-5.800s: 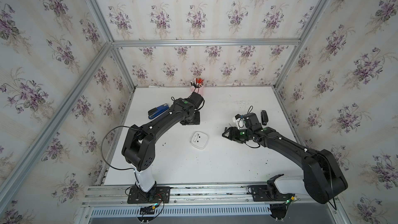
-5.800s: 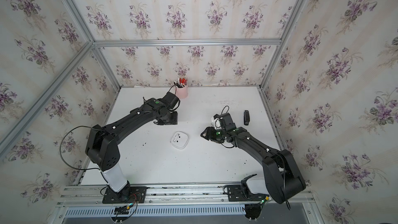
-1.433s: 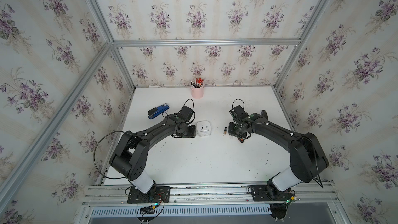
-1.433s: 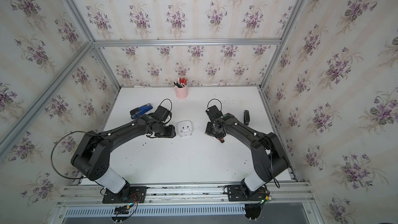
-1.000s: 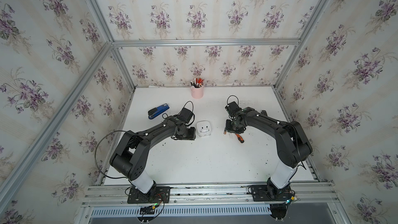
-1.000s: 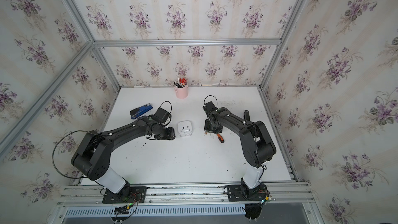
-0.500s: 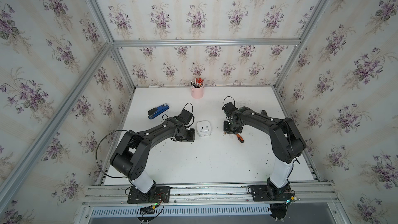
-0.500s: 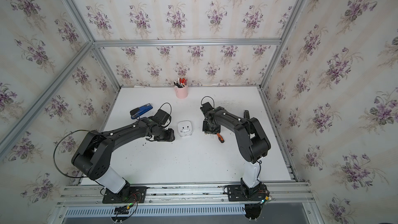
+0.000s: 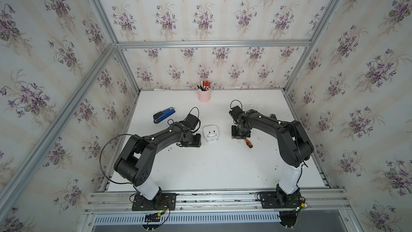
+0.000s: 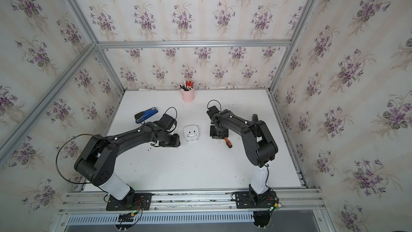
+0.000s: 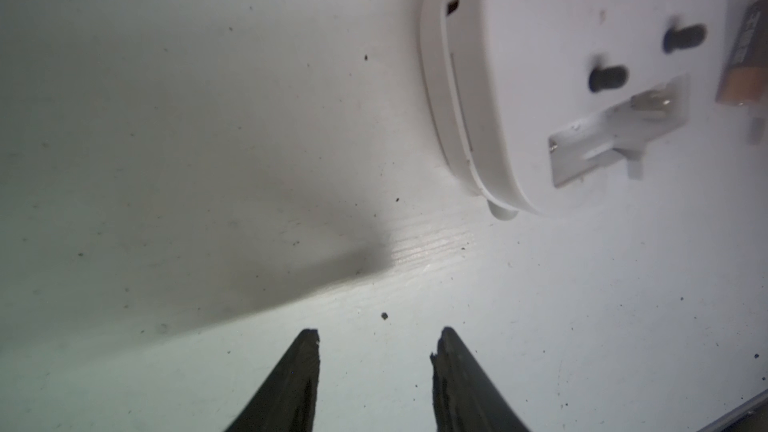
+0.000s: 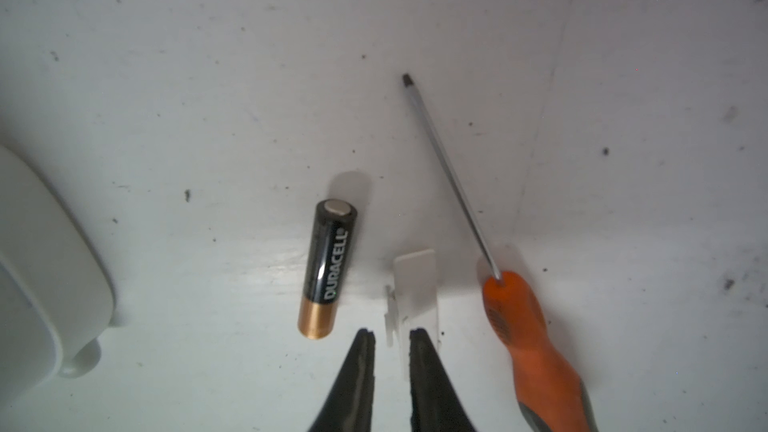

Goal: Remove the battery from the alarm
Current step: Pick up the cover from the center of the board.

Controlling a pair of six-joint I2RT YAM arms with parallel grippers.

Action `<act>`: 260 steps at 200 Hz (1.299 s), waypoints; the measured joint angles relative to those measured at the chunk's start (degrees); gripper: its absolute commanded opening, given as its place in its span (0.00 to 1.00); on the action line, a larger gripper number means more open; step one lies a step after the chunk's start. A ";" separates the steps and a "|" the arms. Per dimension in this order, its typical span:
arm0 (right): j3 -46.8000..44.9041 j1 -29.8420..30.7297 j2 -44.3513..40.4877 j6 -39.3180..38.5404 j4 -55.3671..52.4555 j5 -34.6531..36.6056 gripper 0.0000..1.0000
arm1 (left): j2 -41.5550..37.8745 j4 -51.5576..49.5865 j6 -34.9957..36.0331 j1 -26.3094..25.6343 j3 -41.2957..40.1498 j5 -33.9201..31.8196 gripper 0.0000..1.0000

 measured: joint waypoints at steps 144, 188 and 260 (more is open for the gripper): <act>3.91 2.29 -0.37 -0.22 -4.04 2.19 0.29 | -1.40 0.20 0.20 1.20 -1.68 0.02 0.49; 3.15 2.29 0.57 -0.50 -5.33 3.56 0.33 | -1.46 0.28 0.22 1.38 -1.68 0.26 0.52; 5.03 2.29 3.78 -1.44 -4.87 4.26 0.26 | -1.49 0.48 0.24 1.49 -1.90 0.46 0.52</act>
